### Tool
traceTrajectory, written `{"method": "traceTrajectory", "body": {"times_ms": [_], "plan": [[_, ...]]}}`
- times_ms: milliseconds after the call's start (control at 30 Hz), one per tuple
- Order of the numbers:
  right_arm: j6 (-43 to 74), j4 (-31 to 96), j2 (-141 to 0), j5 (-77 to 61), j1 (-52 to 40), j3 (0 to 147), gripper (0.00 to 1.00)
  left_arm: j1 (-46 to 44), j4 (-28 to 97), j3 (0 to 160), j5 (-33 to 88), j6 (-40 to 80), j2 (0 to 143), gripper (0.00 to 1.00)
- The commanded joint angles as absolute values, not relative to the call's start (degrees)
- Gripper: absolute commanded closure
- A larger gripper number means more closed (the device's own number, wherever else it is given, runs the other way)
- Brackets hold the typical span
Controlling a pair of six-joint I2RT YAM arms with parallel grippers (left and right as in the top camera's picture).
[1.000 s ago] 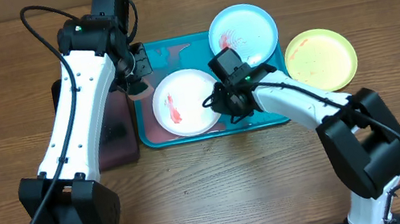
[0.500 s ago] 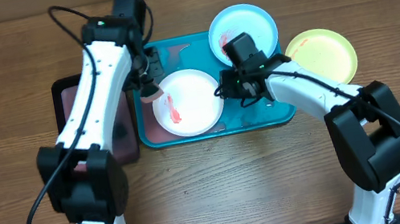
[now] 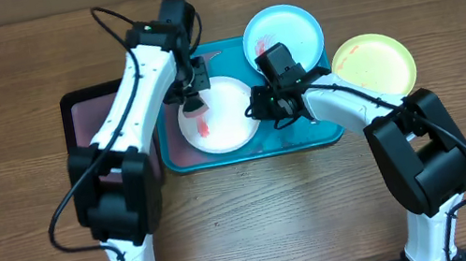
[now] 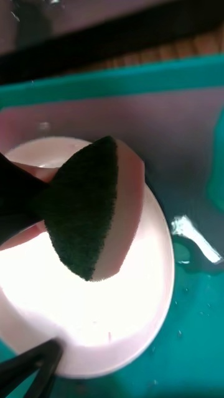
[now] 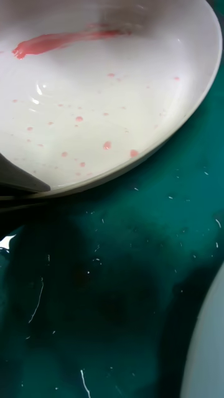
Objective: Clean dirty plates on tray and stack at the side
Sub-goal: 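Grip the white plate rim with the right gripper and pull it center, then scrub the white plate with the sponge in the left gripper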
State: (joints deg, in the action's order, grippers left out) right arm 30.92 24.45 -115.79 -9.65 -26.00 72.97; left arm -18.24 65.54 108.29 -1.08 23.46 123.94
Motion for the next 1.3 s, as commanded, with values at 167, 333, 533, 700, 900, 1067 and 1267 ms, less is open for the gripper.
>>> {"method": "traceTrajectory", "body": {"times_ms": [167,333,533,700,900,1067,1267], "plan": [[34.3,24.5,-116.2,-9.5,-26.2,73.5,0.96,-18.8,64.5,108.0,-2.1,23.4,133.6,0.96],[34.3,24.7,-116.2,-9.5,-26.2,73.5,0.96,-19.0,64.5,108.0,-2.2,21.3,136.4,0.96],[34.1,24.7,-116.2,-9.5,-26.2,73.5,0.96,-20.4,66.9,108.0,18.5,-2.4,136.7,0.96],[34.1,24.8,-116.2,-9.1,-26.2,73.5,0.96,-21.5,69.5,108.0,22.4,-9.9,136.7,0.96],[34.1,25.0,-116.2,-9.1,-26.2,73.5,0.96,-20.8,66.8,108.1,-4.1,15.4,136.7,0.96],[34.1,25.1,-116.2,-9.1,-26.2,73.5,0.96,-20.3,69.7,108.7,-15.6,28.2,136.7,0.96],[34.1,25.5,-116.2,-9.1,-26.2,73.5,0.96,-20.4,70.3,110.2,-13.9,27.9,136.7,0.96]]}}
